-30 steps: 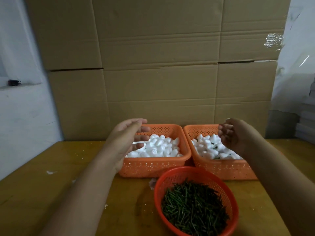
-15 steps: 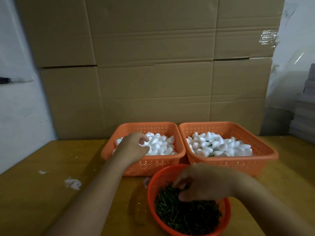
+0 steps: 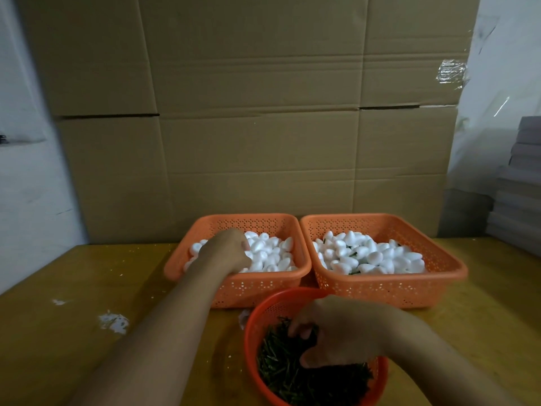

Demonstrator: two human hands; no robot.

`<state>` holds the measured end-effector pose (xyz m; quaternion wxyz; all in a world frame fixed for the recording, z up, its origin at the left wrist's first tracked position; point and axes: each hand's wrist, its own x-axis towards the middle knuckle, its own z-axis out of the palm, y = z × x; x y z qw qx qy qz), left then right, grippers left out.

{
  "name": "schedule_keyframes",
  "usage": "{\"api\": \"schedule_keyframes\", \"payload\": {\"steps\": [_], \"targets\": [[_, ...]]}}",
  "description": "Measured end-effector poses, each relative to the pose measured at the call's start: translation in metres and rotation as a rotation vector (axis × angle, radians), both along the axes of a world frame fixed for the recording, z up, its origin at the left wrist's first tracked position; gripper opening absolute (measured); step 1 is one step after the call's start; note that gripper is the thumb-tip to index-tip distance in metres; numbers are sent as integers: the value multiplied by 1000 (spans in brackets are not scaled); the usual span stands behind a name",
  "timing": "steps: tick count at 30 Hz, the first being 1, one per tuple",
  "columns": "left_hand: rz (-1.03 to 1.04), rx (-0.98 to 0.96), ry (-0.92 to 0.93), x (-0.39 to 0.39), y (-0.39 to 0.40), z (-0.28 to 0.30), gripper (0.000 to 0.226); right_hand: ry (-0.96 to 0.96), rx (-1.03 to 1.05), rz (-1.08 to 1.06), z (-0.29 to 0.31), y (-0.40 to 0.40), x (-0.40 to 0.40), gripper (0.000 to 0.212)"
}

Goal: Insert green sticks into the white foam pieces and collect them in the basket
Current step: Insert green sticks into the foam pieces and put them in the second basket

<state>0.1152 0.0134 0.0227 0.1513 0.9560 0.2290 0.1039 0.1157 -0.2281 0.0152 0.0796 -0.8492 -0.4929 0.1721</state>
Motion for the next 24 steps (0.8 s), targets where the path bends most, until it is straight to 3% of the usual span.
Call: {"api": "schedule_keyframes", "payload": {"steps": [5, 8, 10, 13, 19, 24], "targets": [[-148, -345, -467, -17, -7, 1, 28, 32, 18, -20, -2, 1, 1, 49], [-278, -797, -601, -37, -20, 5, 24, 24, 30, -14, -3, 0, 1, 48], [-346, -969, -631, -49, -26, 9, 24, 4, 33, -2, -5, 1, 0, 48], [-425, -1044, -620, -58, -29, 13, 31, -18, 25, 1, -6, 2, -2, 48], [-588, -1014, -634, -67, -27, 17, 32, -17, 20, 2, -7, 3, -3, 46], [-524, -1052, -599, -69, -26, 19, 31, -35, 32, 6, -9, 3, -3, 45]]}}
